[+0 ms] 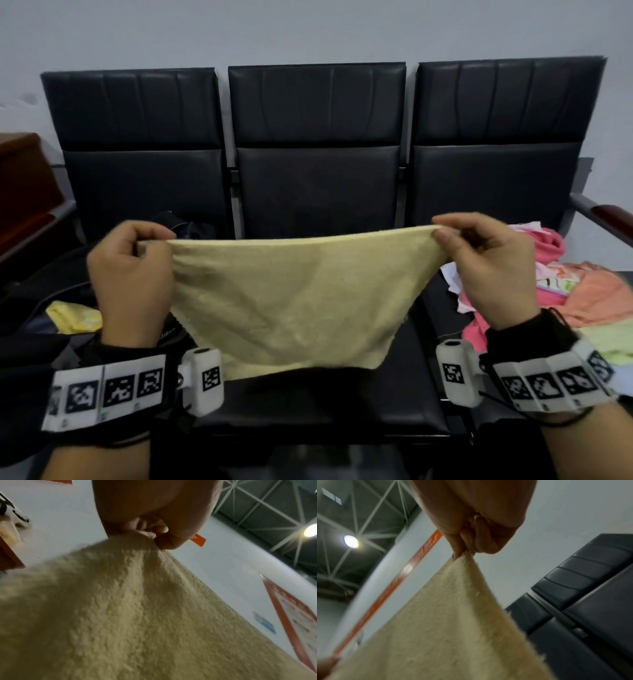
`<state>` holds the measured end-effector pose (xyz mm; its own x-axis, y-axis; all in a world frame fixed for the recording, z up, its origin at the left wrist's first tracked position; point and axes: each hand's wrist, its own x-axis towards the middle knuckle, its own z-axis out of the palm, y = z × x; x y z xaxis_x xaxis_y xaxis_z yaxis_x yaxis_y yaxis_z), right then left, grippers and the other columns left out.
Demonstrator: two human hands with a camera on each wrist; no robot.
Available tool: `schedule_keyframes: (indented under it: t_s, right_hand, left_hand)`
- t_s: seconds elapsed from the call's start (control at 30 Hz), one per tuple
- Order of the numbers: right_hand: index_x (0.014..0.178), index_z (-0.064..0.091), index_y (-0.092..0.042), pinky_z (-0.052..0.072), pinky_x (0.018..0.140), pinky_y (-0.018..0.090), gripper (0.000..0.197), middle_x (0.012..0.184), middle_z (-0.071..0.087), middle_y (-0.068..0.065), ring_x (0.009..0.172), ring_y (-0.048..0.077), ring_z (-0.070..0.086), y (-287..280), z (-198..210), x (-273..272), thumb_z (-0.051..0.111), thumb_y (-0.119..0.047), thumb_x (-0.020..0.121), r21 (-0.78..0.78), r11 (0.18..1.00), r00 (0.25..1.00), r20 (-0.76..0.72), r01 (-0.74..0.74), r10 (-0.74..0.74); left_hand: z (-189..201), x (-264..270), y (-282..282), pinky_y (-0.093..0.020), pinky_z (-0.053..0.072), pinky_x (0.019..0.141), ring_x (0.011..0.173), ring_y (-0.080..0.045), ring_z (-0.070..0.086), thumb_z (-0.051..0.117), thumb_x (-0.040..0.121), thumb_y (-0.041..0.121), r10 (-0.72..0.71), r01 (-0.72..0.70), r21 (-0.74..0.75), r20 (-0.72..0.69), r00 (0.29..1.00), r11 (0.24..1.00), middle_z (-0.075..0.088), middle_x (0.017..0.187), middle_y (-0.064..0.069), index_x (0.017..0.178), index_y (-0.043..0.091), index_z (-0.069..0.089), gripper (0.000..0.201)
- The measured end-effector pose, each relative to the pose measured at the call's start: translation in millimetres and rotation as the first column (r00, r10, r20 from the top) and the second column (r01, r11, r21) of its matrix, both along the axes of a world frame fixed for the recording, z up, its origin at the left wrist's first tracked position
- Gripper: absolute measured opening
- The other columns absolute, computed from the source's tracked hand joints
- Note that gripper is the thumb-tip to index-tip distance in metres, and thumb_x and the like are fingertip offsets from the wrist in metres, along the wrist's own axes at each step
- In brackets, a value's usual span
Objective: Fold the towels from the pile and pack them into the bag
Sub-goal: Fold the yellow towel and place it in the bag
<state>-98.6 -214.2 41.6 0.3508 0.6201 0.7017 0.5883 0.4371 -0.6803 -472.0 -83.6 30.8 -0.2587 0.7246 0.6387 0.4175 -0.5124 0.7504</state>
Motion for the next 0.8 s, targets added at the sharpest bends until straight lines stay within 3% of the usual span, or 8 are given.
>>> schedule_keyframes:
  t_s: [0.13, 0.2, 0.27, 0.37, 0.43, 0.53, 0.67, 0.8]
  right_hand:
    - [0.097, 0.072, -0.028, 0.055, 0.063, 0.023, 0.013, 0.086, 0.072, -0.009, 0.074, 0.01, 0.069, -0.6, 24.4, -4.2, 0.071, -0.019, 0.087, 0.094, 0.994, 0.988, -0.14, -0.052, 0.065]
    - [0.097, 0.072, -0.022, 0.049, 0.046, 0.024, 0.013, 0.076, 0.068, -0.006, 0.054, 0.013, 0.063, 11.3, 21.5, -1.2, 0.071, -0.012, 0.088, 0.042, 0.996, 0.974, -0.211, -0.075, 0.082]
    - [0.097, 0.07, -0.017, 0.044, 0.039, 0.022, 0.014, 0.071, 0.065, -0.003, 0.047, 0.017, 0.063, 30.8, 8.1, 3.0, 0.068, -0.005, 0.089, -0.061, 0.994, 0.955, -0.29, -0.085, 0.064]
    - [0.097, 0.069, -0.015, 0.054, 0.05, 0.027, 0.015, 0.078, 0.072, 0.011, 0.063, 0.023, 0.073, 62.8, -13.1, 10.6, 0.067, -0.003, 0.09, -0.211, 0.974, 0.945, -0.326, -0.084, 0.011]
    - [0.097, 0.071, -0.015, 0.059, 0.061, 0.034, 0.015, 0.082, 0.073, 0.017, 0.07, 0.026, 0.074, 80.1, -15.2, 15.9, 0.067, -0.003, 0.09, -0.234, 0.97, 0.951, -0.31, -0.066, -0.01]
    - [0.095, 0.072, -0.019, 0.061, 0.069, 0.037, 0.018, 0.083, 0.074, 0.01, 0.073, 0.025, 0.074, 95.8, 2.6, 23.3, 0.068, -0.003, 0.089, -0.127, 0.992, 0.957, -0.288, -0.027, -0.011]
    - [0.096, 0.075, -0.026, 0.061, 0.076, 0.033, 0.02, 0.086, 0.075, -0.002, 0.083, 0.02, 0.073, 88.0, 18.8, 26.6, 0.068, -0.008, 0.089, 0.059, 0.996, 0.959, -0.273, -0.063, 0.077]
    - [0.103, 0.073, -0.018, 0.058, 0.077, 0.023, 0.021, 0.092, 0.074, 0.0, 0.086, 0.016, 0.072, 61.8, -19.3, 22.2, 0.066, -0.002, 0.091, 0.005, 0.997, 0.96, -0.272, -0.071, 0.07]
  left_hand:
    - [17.0, -2.9, 9.1, -0.027, 0.04, 0.049, 0.054, -0.008, 0.051, 0.044, 0.071, 0.017, -0.024, 0.022, 0.022, 0.067, 0.997, 1.0, 0.064, 0.067, 0.007, 0.074, 0.029, 0.068, 0.026]
    - [14.2, 2.2, 20.9, -0.025, 0.041, 0.05, 0.053, -0.002, 0.05, 0.045, 0.07, 0.017, -0.038, 0.041, -0.058, 0.045, 0.998, 0.997, 0.065, 0.066, 0.012, 0.072, 0.033, 0.068, 0.028]
    - [3.9, 14.4, 37.5, -0.029, 0.046, 0.058, 0.059, -0.002, 0.055, 0.046, 0.07, 0.013, -0.057, 0.058, -0.214, 0.008, 0.998, 0.975, 0.066, 0.065, 0.013, 0.068, 0.033, 0.07, 0.031]
    - [-13.8, 32.6, 59.2, -0.04, 0.055, 0.077, 0.08, -0.024, 0.067, 0.052, 0.074, 0.001, -0.104, 0.08, -0.378, -0.045, 0.994, 0.923, 0.071, 0.075, 0.003, 0.07, 0.024, 0.07, 0.029]
    - [-16.3, 37.3, 70.2, -0.042, 0.056, 0.08, 0.085, -0.029, 0.069, 0.052, 0.078, 0.0, -0.121, 0.083, -0.375, -0.078, 0.99, 0.923, 0.071, 0.08, 0.0, 0.077, 0.023, 0.07, 0.029]
    - [-4.0, 36.0, 82.7, -0.046, 0.056, 0.073, 0.072, -0.026, 0.064, 0.048, 0.085, 0.001, -0.129, 0.111, -0.254, -0.055, 0.99, 0.961, 0.069, 0.08, -0.004, 0.083, 0.022, 0.068, 0.03]
    - [16.4, 26.9, 77.6, -0.03, 0.051, 0.075, 0.08, -0.014, 0.063, 0.044, 0.082, 0.004, -0.102, 0.102, -0.005, -0.045, 0.994, 0.995, 0.066, 0.084, 0.003, 0.088, 0.024, 0.067, 0.031]
    - [-7.2, 18.4, 59.0, -0.027, 0.049, 0.079, 0.086, -0.015, 0.063, 0.044, 0.082, 0.001, -0.129, 0.131, 0.021, -0.079, 0.989, 0.991, 0.067, 0.091, 0.0, 0.09, 0.015, 0.067, 0.027]
